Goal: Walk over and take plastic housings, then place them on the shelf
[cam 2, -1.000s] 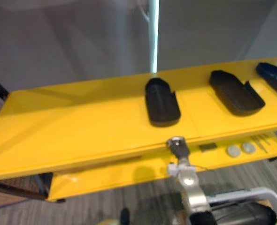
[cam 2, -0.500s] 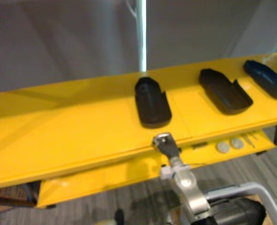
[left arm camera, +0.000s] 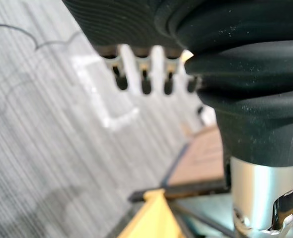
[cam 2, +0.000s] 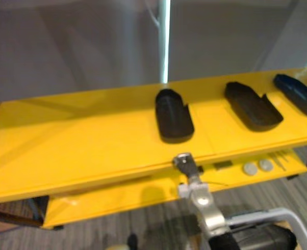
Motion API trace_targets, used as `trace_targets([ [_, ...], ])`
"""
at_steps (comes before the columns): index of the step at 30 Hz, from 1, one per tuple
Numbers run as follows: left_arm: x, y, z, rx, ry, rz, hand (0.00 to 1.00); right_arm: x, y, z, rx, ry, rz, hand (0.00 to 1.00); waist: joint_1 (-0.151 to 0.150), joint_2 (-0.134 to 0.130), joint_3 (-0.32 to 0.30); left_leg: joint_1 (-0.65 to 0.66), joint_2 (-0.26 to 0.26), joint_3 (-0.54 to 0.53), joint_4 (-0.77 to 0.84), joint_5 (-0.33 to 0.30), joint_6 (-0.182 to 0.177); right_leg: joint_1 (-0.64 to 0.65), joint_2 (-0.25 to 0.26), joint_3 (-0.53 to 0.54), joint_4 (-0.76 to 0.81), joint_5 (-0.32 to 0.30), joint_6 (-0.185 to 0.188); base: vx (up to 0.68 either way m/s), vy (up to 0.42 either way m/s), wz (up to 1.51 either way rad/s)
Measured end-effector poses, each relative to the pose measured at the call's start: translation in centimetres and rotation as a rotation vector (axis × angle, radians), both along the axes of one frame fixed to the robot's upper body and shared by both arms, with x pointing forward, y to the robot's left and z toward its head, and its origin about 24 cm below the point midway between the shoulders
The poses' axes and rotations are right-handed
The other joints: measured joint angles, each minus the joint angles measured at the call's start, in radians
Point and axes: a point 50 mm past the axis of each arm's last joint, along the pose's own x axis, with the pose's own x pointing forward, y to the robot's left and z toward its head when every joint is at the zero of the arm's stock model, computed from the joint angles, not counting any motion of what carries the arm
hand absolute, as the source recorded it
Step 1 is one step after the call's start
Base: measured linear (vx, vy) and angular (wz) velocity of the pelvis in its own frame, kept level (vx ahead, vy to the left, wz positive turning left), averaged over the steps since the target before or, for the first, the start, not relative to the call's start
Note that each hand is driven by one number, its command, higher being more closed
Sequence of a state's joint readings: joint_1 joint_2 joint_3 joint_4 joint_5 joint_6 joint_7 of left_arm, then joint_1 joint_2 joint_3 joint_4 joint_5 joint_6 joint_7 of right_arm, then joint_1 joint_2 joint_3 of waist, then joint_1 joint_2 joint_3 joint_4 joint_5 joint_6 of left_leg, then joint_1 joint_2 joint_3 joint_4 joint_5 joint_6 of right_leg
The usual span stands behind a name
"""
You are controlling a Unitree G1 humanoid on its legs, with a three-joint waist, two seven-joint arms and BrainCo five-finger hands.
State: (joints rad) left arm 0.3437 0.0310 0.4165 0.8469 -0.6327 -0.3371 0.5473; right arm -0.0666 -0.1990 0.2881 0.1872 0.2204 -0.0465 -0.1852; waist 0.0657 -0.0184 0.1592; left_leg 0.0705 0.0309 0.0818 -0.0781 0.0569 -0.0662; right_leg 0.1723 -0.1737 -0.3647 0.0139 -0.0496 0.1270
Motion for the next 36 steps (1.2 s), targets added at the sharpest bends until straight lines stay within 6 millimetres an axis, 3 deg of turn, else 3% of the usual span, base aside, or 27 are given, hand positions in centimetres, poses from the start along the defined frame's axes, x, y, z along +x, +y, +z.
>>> trace_targets([
  [4,0.1,-0.5,-0.5,-0.079,-0.049,-0.055,0.00,0.4,-0.3,-0.4,-0.025,-0.017,-0.041,1.00,-0.004,0.002,0.000,-0.003,-0.005,-0.019,-0.002,0.011,0.002,0.006,-0.001,-0.021,-0.001,0.001,0.002,-0.05,-0.007,0.14],
  [12,0.9,-4.2,-2.2,-0.418,-0.212,-0.375,0.00,1.5,-2.3,-0.7,-0.079,-0.041,-0.191,1.00,0.007,0.038,0.000,-0.022,-0.016,-0.031,-0.007,0.013,0.001,0.003,-0.015,-0.049,-0.009,-0.003,0.006,-0.08,0.022,0.09],
  [19,0.2,-6.1,-2.6,-0.588,-0.262,-0.521,0.00,1.6,-2.0,-0.1,-0.099,-0.070,-0.210,1.00,-0.005,0.052,0.003,-0.023,-0.011,-0.018,-0.007,0.013,0.001,-0.003,-0.015,-0.044,-0.015,-0.001,0.009,0.02,0.008,-0.07],
  [22,-0.2,-6.9,-2.9,-0.642,-0.257,-0.548,0.00,1.2,-1.8,1.0,-0.092,-0.106,-0.203,1.00,-0.021,0.054,0.004,-0.024,-0.007,-0.012,-0.002,0.010,0.003,-0.009,-0.013,-0.038,-0.011,0.000,0.010,0.06,-0.014,-0.06],
  [27,-0.8,-7.0,-3.1,-0.664,-0.242,-0.542,0.00,2.3,-1.3,6.7,-0.047,-0.340,-0.179,1.00,-0.022,0.071,-0.004,-0.016,0.008,0.015,-0.001,0.009,-0.002,-0.013,0.000,-0.014,-0.008,0.013,0.012,0.10,-0.038,-0.13],
  [36,-0.8,-7.7,-3.2,-0.692,-0.226,-0.574,0.00,2.5,-0.8,8.6,-0.033,-0.421,-0.137,1.00,-0.015,0.061,0.003,0.009,0.019,0.039,-0.001,-0.005,-0.012,-0.002,0.007,0.010,-0.005,0.005,0.001,0.01,-0.018,-0.08],
])
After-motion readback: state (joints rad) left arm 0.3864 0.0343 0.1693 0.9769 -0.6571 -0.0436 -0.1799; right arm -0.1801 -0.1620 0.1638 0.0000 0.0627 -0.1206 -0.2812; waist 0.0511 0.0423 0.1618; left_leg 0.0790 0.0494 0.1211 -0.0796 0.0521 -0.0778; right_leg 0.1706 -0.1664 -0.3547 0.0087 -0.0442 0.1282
